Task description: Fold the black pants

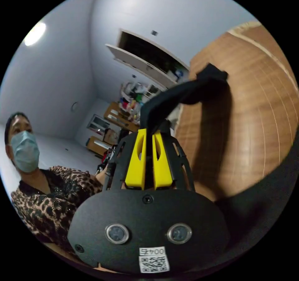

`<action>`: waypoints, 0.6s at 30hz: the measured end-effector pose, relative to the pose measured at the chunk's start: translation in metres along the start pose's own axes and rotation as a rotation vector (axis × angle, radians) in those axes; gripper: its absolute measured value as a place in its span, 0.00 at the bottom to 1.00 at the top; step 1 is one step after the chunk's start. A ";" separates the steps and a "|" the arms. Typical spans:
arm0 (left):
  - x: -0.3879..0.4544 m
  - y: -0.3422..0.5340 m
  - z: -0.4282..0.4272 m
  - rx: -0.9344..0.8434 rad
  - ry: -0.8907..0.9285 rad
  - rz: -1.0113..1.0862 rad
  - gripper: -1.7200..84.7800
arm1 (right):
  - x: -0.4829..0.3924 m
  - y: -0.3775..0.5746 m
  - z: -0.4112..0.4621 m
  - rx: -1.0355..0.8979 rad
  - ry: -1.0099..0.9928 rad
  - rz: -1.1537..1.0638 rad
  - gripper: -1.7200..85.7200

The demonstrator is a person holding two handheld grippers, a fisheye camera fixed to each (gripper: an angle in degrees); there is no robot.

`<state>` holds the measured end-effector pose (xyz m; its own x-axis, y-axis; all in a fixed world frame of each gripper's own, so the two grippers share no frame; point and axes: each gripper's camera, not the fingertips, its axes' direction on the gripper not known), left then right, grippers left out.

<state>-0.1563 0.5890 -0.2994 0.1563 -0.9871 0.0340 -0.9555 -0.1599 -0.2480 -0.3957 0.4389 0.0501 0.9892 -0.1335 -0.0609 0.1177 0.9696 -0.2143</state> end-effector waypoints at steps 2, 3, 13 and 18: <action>-0.032 0.038 0.008 -0.014 0.187 -0.175 0.07 | 0.010 0.036 0.007 -0.103 -0.069 0.145 0.07; -0.030 0.046 0.011 -0.033 0.169 -0.178 0.07 | 0.009 0.045 0.008 -0.121 -0.073 0.162 0.07; -0.020 0.011 0.042 -0.022 0.247 -0.304 0.07 | -0.014 0.046 0.025 -0.252 -0.098 0.316 0.07; -0.001 -0.149 0.046 0.003 0.193 -0.274 0.05 | 0.000 -0.089 0.042 -0.238 -0.040 0.386 0.06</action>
<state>-0.0022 0.6139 -0.3071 0.3567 -0.8906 0.2821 -0.8838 -0.4195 -0.2071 -0.4023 0.3613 0.1096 0.9598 0.2410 -0.1438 -0.2791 0.8723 -0.4015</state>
